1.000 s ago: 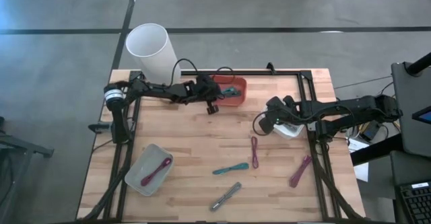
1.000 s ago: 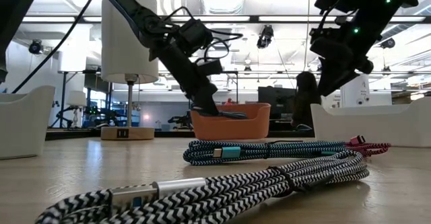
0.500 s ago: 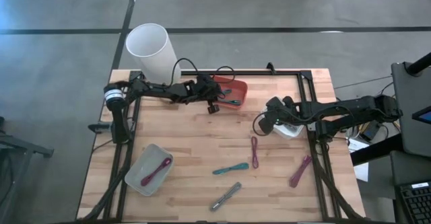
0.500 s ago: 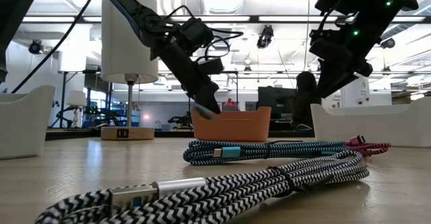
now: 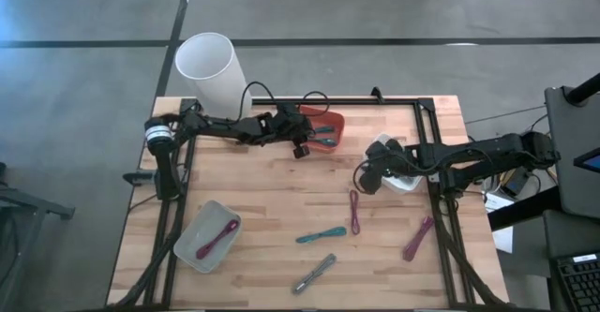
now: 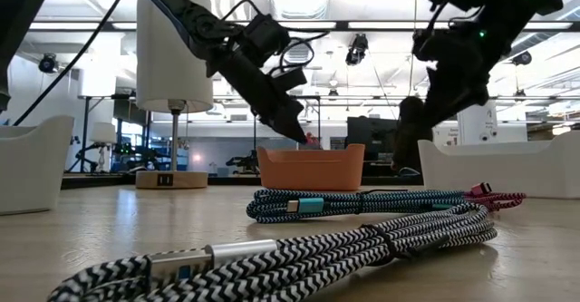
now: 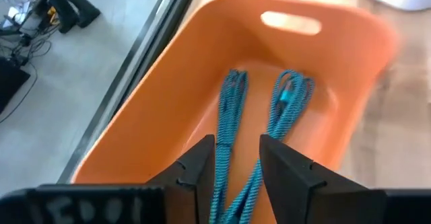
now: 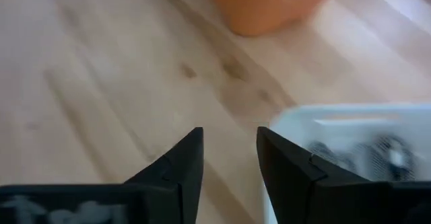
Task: Pick & Place USB Port
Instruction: Put the blue and white charger cable into the orange bin
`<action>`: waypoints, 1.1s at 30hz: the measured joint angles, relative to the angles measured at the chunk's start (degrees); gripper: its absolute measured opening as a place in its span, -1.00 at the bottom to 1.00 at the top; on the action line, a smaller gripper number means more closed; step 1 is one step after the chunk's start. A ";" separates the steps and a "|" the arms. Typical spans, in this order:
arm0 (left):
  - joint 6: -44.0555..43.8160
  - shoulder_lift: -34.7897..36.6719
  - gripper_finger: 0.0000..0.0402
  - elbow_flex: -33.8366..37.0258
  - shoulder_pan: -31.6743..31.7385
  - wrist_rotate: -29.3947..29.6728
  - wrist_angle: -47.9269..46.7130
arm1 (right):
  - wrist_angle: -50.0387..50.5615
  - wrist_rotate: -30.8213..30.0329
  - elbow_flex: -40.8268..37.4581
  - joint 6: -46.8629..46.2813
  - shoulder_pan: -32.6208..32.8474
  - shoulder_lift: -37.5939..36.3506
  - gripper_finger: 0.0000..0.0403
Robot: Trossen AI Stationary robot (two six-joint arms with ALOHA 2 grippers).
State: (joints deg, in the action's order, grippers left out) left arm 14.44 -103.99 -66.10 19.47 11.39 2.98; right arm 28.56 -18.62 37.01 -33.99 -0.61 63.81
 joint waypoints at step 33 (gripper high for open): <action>-2.65 17.22 -0.39 -0.18 -4.32 -2.36 -19.64 | -24.33 18.74 9.18 8.78 19.61 29.14 -0.16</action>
State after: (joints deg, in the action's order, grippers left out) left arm 11.78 -86.76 -66.28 15.16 9.04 -16.65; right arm 4.23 0.12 46.20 -25.21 19.01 92.95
